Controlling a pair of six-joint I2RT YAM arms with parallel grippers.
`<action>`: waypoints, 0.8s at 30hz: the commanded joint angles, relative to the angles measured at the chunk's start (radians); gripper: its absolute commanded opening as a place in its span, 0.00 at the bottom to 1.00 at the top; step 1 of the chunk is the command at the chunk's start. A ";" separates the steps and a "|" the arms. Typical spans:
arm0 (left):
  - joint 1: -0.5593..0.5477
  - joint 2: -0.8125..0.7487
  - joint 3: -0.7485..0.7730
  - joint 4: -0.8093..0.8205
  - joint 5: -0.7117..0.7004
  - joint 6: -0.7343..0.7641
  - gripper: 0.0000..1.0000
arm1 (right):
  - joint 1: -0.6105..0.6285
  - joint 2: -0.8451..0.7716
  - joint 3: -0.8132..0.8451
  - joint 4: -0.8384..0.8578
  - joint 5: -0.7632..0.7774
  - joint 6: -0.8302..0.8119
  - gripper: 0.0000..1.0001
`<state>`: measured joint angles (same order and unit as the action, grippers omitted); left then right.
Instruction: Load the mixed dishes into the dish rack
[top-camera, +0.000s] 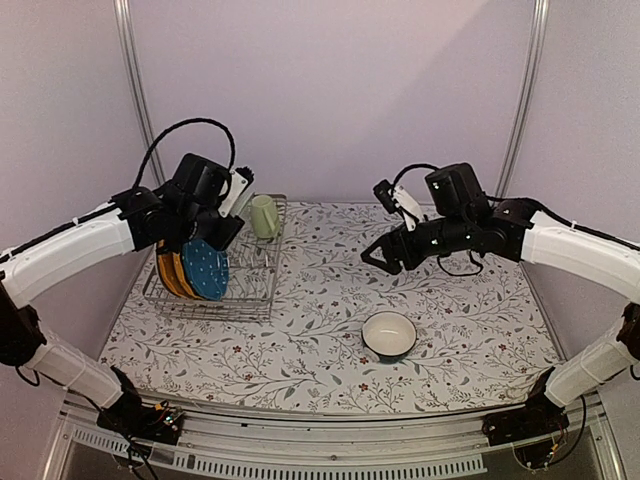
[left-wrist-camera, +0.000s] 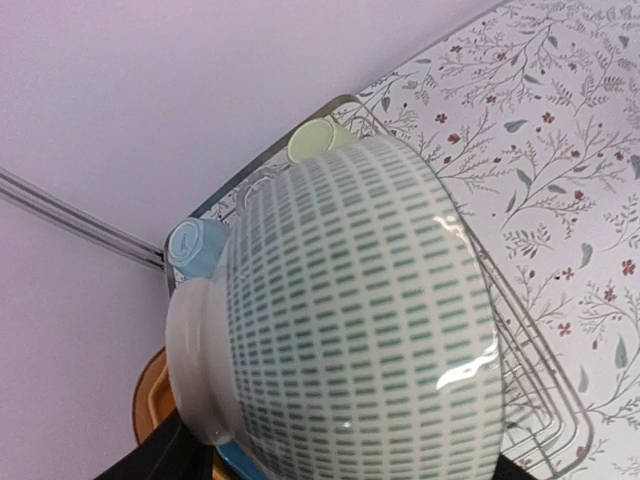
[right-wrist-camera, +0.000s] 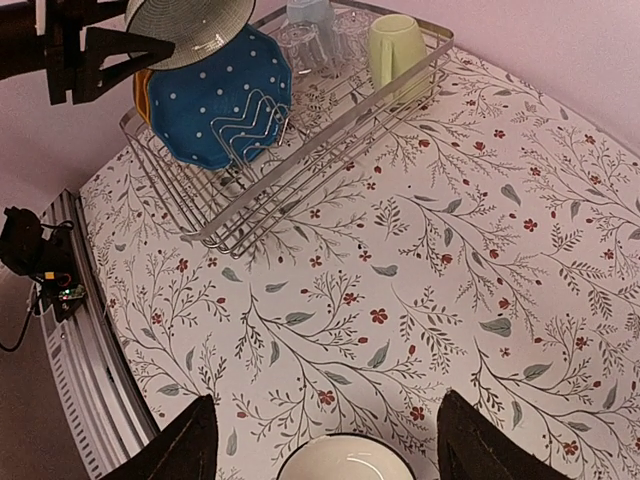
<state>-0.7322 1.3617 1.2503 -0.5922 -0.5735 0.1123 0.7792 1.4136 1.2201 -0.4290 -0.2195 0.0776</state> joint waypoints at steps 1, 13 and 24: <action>0.058 0.068 0.045 0.024 -0.021 0.279 0.00 | 0.005 -0.017 -0.035 0.034 -0.013 -0.007 0.74; 0.192 0.336 0.195 0.001 0.063 0.551 0.00 | 0.005 -0.062 -0.136 0.084 -0.020 0.004 0.74; 0.208 0.507 0.266 -0.017 0.038 0.651 0.00 | 0.005 -0.084 -0.161 0.086 -0.010 0.008 0.74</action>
<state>-0.5316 1.8351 1.4654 -0.6167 -0.5270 0.7246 0.7792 1.3476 1.0771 -0.3565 -0.2306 0.0788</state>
